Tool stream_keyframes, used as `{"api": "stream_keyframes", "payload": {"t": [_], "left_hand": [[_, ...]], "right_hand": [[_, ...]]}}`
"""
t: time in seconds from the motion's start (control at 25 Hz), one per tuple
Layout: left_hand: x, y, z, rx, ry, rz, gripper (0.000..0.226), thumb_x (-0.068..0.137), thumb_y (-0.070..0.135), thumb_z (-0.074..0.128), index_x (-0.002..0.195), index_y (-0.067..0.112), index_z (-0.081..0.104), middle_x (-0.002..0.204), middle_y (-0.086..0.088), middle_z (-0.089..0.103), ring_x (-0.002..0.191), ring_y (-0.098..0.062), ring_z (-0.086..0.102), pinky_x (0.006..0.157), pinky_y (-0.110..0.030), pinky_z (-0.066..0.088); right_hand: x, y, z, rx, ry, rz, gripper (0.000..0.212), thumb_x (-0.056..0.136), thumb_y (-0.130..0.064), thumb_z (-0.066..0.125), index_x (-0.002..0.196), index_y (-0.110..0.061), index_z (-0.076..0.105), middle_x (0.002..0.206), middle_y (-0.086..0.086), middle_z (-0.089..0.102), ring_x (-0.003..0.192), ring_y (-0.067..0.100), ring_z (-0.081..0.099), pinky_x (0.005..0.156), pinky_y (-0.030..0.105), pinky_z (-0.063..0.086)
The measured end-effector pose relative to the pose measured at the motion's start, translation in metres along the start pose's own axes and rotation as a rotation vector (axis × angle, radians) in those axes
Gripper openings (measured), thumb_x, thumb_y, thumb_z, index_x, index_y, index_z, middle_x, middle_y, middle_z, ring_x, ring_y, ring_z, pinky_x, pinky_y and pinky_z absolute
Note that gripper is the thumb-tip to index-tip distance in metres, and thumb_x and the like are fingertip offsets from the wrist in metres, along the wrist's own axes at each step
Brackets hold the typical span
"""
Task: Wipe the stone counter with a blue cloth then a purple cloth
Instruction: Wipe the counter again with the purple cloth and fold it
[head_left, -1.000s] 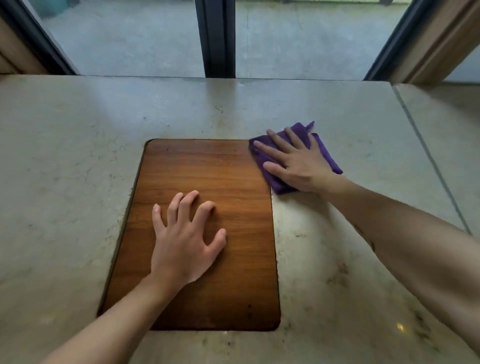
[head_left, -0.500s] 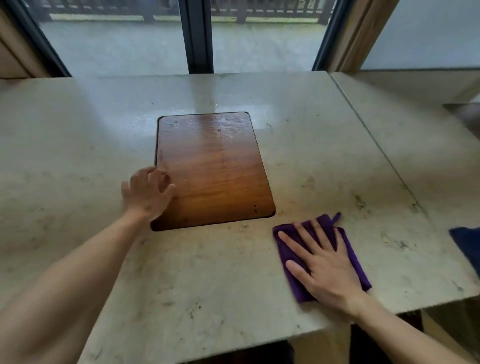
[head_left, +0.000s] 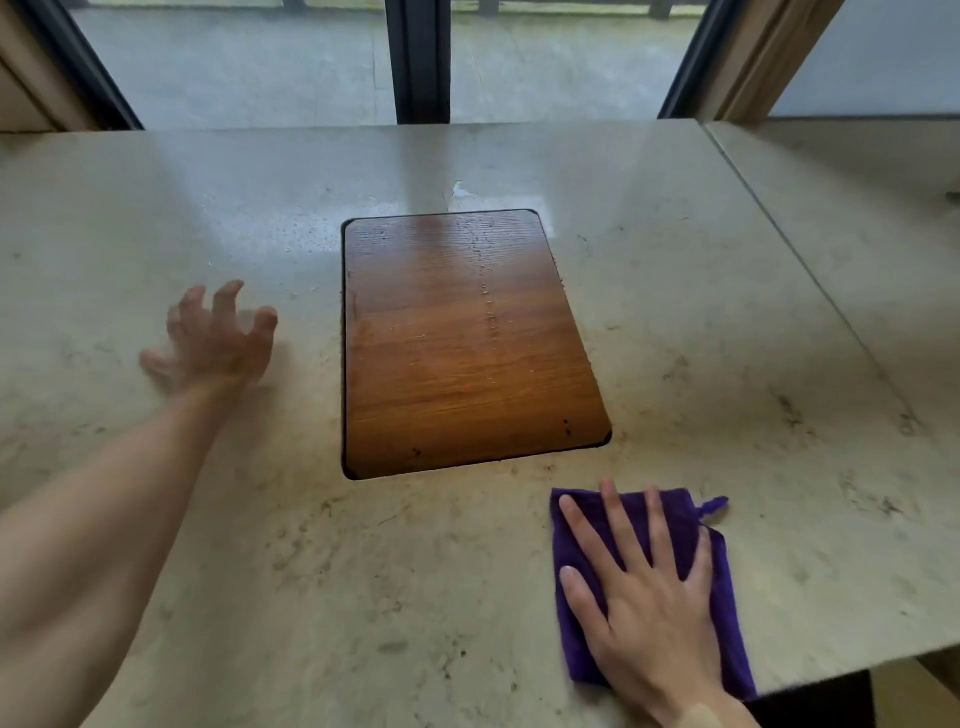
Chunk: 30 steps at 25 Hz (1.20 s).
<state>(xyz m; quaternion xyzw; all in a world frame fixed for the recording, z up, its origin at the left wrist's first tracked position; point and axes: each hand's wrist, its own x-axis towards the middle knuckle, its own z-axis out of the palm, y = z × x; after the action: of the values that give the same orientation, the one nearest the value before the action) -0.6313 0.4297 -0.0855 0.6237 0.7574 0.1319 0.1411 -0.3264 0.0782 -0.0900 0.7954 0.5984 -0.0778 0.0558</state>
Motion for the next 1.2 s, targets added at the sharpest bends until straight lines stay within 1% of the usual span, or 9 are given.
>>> {"api": "stream_keyframes", "payload": {"t": [0.12, 0.28, 0.36, 0.48, 0.52, 0.6, 0.68, 1.04, 1.2], "left_hand": [[0.022, 0.004, 0.007, 0.067, -0.008, 0.008, 0.058, 0.091, 0.059, 0.032, 0.145, 0.04, 0.033, 0.16, -0.006, 0.021, 0.149, -0.026, 0.014, 0.106, -0.077, 0.001], [0.025, 0.006, 0.017, 0.183, -0.008, 0.004, 0.061, 0.09, 0.063, 0.021, 0.146, 0.042, 0.025, 0.161, -0.002, 0.016, 0.151, -0.025, 0.007, 0.107, -0.077, -0.001], [0.023, 0.006, 0.018, 0.197, -0.01, -0.016, 0.061, 0.09, 0.063, 0.021, 0.147, 0.042, 0.024, 0.162, -0.001, 0.015, 0.151, -0.024, 0.006, 0.109, -0.076, 0.0], [0.025, 0.009, 0.016, 0.183, -0.008, -0.037, 0.06, 0.09, 0.063, 0.025, 0.147, 0.044, 0.025, 0.162, 0.0, 0.015, 0.151, -0.021, 0.006, 0.11, -0.075, 0.0], [0.023, 0.009, 0.015, 0.184, -0.015, -0.043, 0.059, 0.091, 0.063, 0.025, 0.147, 0.045, 0.024, 0.162, 0.001, 0.015, 0.151, -0.02, 0.005, 0.11, -0.074, 0.0], [0.024, 0.011, 0.016, 0.179, -0.023, -0.059, 0.06, 0.091, 0.063, 0.025, 0.148, 0.046, 0.022, 0.163, 0.003, 0.012, 0.151, -0.017, 0.003, 0.112, -0.071, -0.002], [0.026, 0.014, 0.014, 0.183, -0.037, -0.079, 0.061, 0.089, 0.064, 0.024, 0.148, 0.047, 0.021, 0.163, 0.005, 0.01, 0.151, -0.016, 0.001, 0.113, -0.068, -0.002], [0.031, 0.017, 0.016, 0.187, -0.033, -0.162, 0.066, 0.08, 0.067, 0.024, 0.145, 0.055, 0.023, 0.162, 0.011, 0.013, 0.15, -0.014, 0.005, 0.114, -0.063, 0.001], [0.03, 0.015, 0.018, 0.196, -0.012, -0.136, 0.065, 0.082, 0.065, 0.026, 0.146, 0.052, 0.024, 0.162, 0.008, 0.017, 0.15, -0.017, 0.009, 0.113, -0.065, 0.004]], "right_hand": [[0.051, -0.02, -0.006, 0.049, 0.046, 0.02, 0.06, 0.099, -0.059, 0.021, 0.157, -0.045, 0.013, 0.167, -0.005, 0.016, 0.152, 0.031, 0.013, 0.11, 0.074, 0.016], [0.121, -0.031, -0.016, 0.081, 0.047, 0.031, 0.061, 0.099, -0.062, 0.013, 0.157, -0.046, 0.005, 0.168, -0.006, 0.009, 0.152, 0.032, 0.011, 0.113, 0.074, 0.011], [0.155, -0.037, -0.024, 0.079, 0.043, 0.026, 0.061, 0.099, -0.061, 0.013, 0.157, -0.045, 0.008, 0.168, -0.004, 0.015, 0.152, 0.033, 0.016, 0.112, 0.075, 0.013], [0.226, -0.046, -0.038, 0.067, 0.076, 0.012, 0.06, 0.099, -0.058, 0.021, 0.157, -0.043, 0.015, 0.166, -0.001, 0.023, 0.151, 0.035, 0.021, 0.111, 0.076, 0.015], [0.253, -0.049, -0.045, 0.074, 0.075, 0.011, 0.06, 0.099, -0.058, 0.02, 0.157, -0.044, 0.011, 0.167, -0.001, 0.02, 0.152, 0.034, 0.018, 0.111, 0.076, 0.012], [0.316, -0.053, -0.058, 0.098, 0.041, 0.029, 0.06, 0.099, -0.061, 0.013, 0.155, -0.049, -0.004, 0.169, -0.006, 0.004, 0.154, 0.031, 0.002, 0.114, 0.074, 0.002], [0.376, -0.055, -0.071, 0.123, 0.018, 0.023, 0.059, 0.098, -0.062, 0.011, 0.153, -0.051, -0.009, 0.168, -0.009, -0.006, 0.154, 0.028, -0.008, 0.114, 0.072, -0.005], [0.6, -0.061, -0.118, 0.148, 0.014, 0.049, 0.06, 0.098, -0.064, 0.014, 0.155, -0.049, 0.003, 0.169, -0.007, -0.001, 0.154, 0.031, -0.006, 0.113, 0.074, -0.006], [0.646, -0.088, -0.132, 0.113, -0.014, -0.099, 0.057, 0.1, -0.061, 0.015, 0.155, -0.049, 0.005, 0.169, -0.007, 0.003, 0.154, 0.031, -0.001, 0.114, 0.073, -0.003]]}}
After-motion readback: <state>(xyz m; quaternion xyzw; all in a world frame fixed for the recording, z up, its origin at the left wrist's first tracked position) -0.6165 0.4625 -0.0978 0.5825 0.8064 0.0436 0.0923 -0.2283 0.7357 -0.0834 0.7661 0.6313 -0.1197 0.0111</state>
